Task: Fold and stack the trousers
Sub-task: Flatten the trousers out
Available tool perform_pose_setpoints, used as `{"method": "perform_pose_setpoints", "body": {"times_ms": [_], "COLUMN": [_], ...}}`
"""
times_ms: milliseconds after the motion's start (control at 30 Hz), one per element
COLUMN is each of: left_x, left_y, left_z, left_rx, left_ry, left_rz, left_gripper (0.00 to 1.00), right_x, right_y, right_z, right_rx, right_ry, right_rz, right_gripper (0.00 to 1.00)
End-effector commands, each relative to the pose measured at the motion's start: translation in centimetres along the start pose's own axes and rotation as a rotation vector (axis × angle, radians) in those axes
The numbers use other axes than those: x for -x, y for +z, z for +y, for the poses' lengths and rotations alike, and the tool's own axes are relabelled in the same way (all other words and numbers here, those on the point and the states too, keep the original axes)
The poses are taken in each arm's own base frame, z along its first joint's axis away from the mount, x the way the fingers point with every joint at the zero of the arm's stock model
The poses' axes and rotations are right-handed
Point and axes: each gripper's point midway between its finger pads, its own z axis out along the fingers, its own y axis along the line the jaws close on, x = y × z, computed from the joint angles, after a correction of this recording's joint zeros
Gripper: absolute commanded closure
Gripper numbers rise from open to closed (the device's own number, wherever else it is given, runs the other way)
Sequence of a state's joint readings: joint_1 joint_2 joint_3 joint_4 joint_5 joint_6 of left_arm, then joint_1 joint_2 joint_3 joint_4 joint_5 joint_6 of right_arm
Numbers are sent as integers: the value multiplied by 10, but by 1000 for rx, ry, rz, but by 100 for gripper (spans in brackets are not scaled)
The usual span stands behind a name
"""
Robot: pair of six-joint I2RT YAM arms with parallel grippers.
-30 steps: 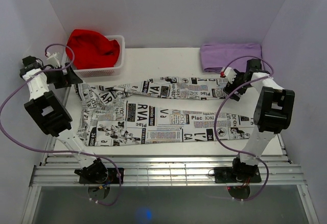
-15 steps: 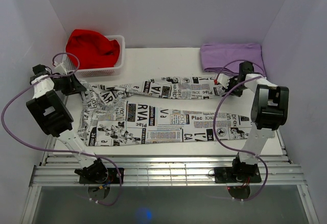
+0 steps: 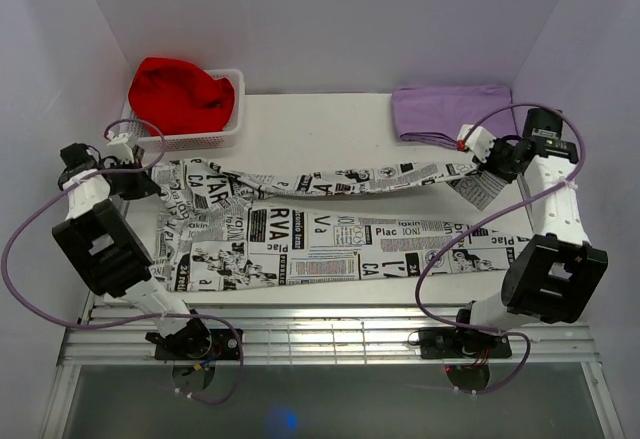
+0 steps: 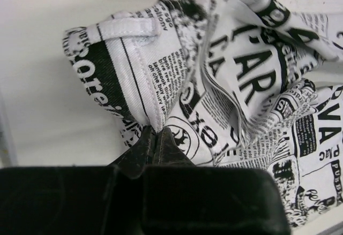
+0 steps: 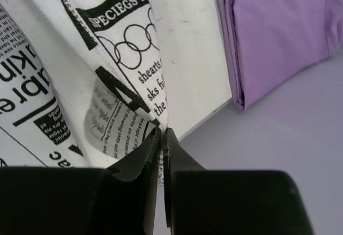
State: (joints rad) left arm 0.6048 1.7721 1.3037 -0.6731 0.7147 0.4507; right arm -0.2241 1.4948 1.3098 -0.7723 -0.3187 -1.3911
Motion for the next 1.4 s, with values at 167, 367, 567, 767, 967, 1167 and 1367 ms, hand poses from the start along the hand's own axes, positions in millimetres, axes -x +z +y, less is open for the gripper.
{"method": "perform_pose_setpoints", "body": {"times_ms": [167, 367, 567, 767, 967, 1167, 1367], "left_x": [43, 55, 79, 112, 129, 57, -43], "left_y": [-80, -88, -59, -10, -38, -48, -43], "left_z": [-21, -19, 3, 6, 31, 6, -32], "left_rx": [96, 127, 72, 83, 216, 98, -28], "left_ry": [310, 350, 233, 220, 142, 144, 176], "left_rz": [-310, -407, -400, -376, -346, -93, 115], "left_gripper": [100, 100, 100, 61, 31, 32, 35], "right_x": [-26, -48, -67, -75, -68, -72, -85], "right_y": [-69, -27, 52, 117, 77, 35, 33], "right_z": [-24, -76, -119, -142, -128, -23, 98], "right_rx": [-149, -212, -178, -215, -222, 8, 294], "right_ry": [113, 257, 353, 390, 411, 367, 381], "right_rz": [-9, 11, 62, 172, 176, 195, 249], "right_gripper": [92, 92, 92, 59, 10, 5, 11]}}
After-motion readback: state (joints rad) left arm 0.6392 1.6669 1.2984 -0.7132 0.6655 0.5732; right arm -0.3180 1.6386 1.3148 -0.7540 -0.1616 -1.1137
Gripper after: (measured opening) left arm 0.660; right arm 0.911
